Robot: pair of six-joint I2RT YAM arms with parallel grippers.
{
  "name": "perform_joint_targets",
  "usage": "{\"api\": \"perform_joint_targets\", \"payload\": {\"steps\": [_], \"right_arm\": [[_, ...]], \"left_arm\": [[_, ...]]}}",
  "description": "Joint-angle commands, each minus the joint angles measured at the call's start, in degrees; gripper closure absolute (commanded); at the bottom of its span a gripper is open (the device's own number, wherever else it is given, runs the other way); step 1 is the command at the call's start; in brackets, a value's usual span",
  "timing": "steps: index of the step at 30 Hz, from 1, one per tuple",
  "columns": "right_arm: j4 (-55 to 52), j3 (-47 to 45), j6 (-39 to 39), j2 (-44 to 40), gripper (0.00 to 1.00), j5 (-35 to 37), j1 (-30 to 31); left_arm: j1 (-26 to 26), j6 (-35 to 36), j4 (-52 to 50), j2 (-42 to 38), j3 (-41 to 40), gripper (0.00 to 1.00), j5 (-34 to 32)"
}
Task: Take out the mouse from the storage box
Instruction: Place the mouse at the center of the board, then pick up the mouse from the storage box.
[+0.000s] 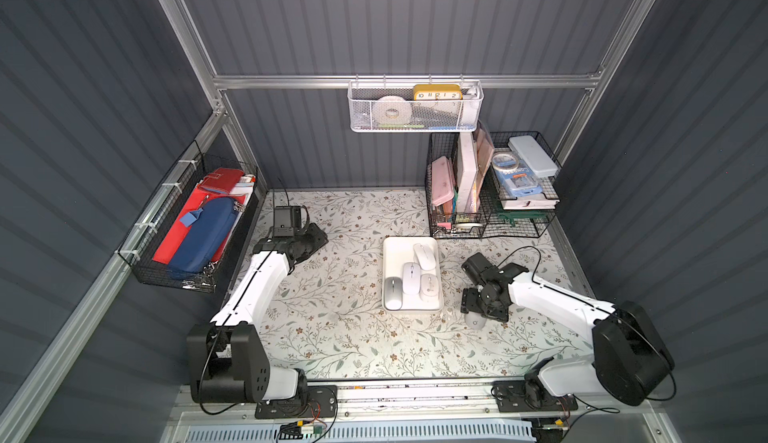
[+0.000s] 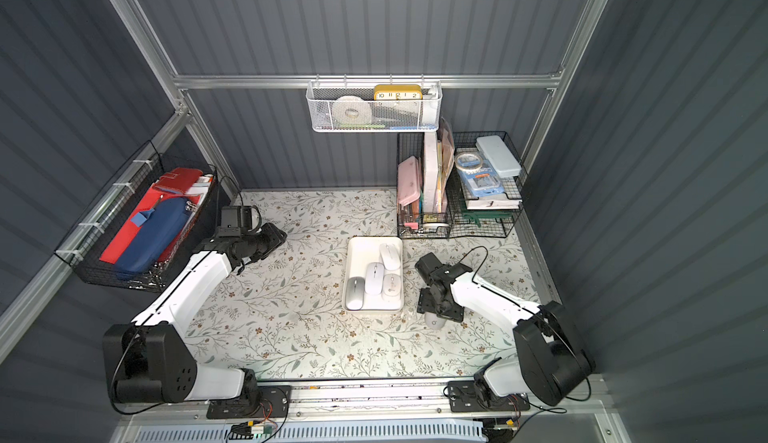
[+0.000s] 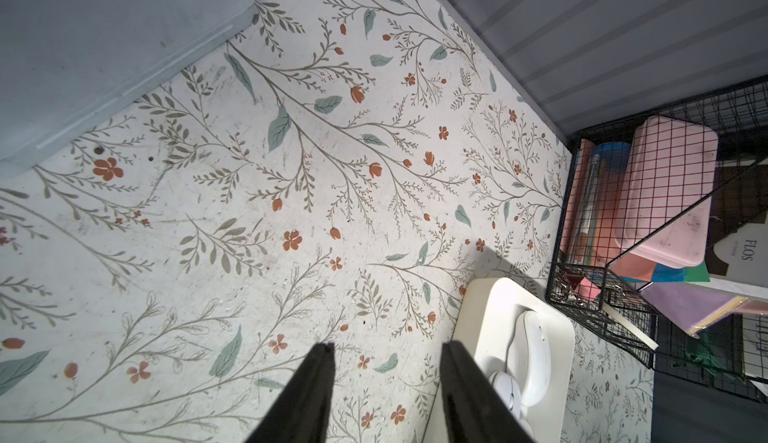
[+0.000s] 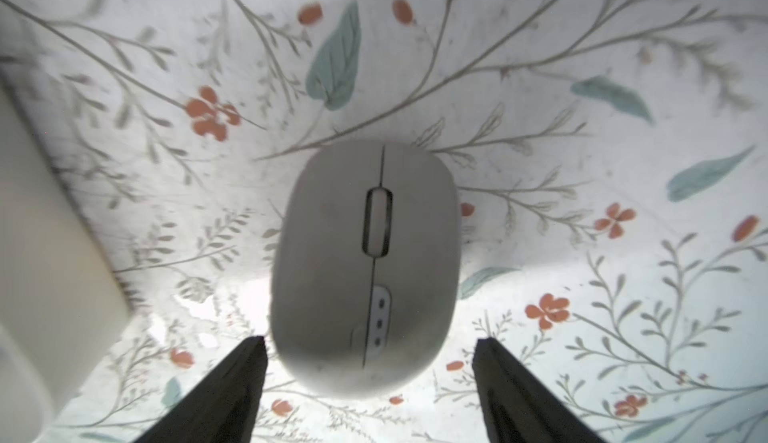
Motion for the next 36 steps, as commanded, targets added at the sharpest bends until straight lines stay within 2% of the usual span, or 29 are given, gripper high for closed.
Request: {"api": "perform_joint_targets", "payload": {"steps": [1, 5, 13, 17, 25, 36], "right_arm": [[-2.0, 5.4, -2.0, -3.5, 0.17, 2.8, 1.3], [0.0, 11.6, -5.2, -1.6, 0.21, 0.6, 2.0], [2.1, 29.8, -7.7, 20.2, 0.21, 0.0, 10.2], [2.4, 36.3, -6.7, 28.3, 0.20, 1.4, 11.6], [3.3, 43.2, -7.5, 38.6, 0.20, -1.0, 11.9], [5.6, 42.8, -5.7, 42.5, 0.20, -3.0, 12.5]], "left_arm": [[-0.5, 1.5, -0.3, -0.9, -0.5, 0.52, 1.2], [-0.6, 1.7, -0.3, -0.5, 0.1, 0.51, 1.5], [-1.0, 1.7, -0.8, 0.2, 0.6, 0.50, 1.4], [-1.1, 2.0, -1.5, -0.2, 1.1, 0.50, 1.4], [-1.2, 3.2, -2.2, -0.8, 1.2, 0.49, 0.5], [-1.1, 3.6, -1.9, -1.0, 0.5, 0.49, 0.9]]}}
